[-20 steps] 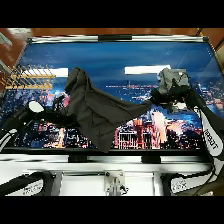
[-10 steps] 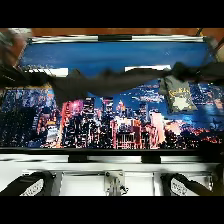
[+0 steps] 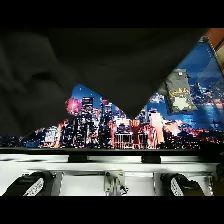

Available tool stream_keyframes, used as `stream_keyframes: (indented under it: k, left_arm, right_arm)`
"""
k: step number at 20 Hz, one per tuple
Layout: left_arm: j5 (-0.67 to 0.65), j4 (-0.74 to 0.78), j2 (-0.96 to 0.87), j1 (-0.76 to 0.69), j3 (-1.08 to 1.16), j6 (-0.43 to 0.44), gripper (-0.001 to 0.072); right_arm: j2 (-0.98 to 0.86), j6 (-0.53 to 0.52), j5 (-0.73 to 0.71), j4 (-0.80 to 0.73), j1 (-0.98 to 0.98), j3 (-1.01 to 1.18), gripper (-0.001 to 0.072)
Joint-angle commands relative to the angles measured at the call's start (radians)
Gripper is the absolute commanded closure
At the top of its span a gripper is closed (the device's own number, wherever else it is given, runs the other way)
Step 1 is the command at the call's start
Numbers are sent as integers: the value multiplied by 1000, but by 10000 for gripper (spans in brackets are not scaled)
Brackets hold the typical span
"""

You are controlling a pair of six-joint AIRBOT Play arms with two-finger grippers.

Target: Fold the shirts.

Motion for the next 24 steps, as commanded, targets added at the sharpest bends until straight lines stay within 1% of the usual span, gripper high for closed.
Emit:
stream_keyframes:
  k: [1,4,6,8,10,12,13,15,16,17,18,20,22,23,24]
  left_arm:
    - [26,7,76,3,35,18,679]
    - [-31,129,132,3,35,14,679]
    - [-97,189,154,3,33,14,679]
    - [-166,201,161,3,14,14,679]
    - [-255,200,160,3,-49,14,679]
    - [-336,198,158,3,-166,13,679]
    - [-357,198,158,3,-241,13,679]
    - [-352,198,153,3,-406,10,679]
    - [-333,198,141,3,-494,10,679]
    - [-294,198,122,3,-570,11,679]
    - [-231,198,93,3,-641,11,679]
    - [-92,198,3,3,-712,11,679]
    - [50,191,-121,3,-710,13,679]
    - [132,171,-184,3,-710,19,679]
    - [198,159,-242,2,-710,18,679]
  right_arm:
    - [118,8,51,-12,0,34,645]
    - [169,8,13,-32,0,34,645]
    - [191,8,-10,-53,0,34,645]
    - [196,16,-50,-85,0,33,645]
    - [183,46,-154,-147,0,33,645]
    - [141,72,-322,-230,0,33,645]
    - [108,82,-414,-264,0,30,645]
    - [29,82,-535,-276,0,-13,645]
    - [-18,82,-553,-274,0,-52,645]
    - [-64,81,-535,-274,0,-90,645]
    - [-115,81,-485,-273,0,-126,645]
    - [-250,82,-345,-231,1,-163,645]
    - [-402,84,-240,-126,19,-162,645]
    - [-473,84,-185,-93,47,-162,645]
    - [-546,84,-109,-92,87,-162,645]
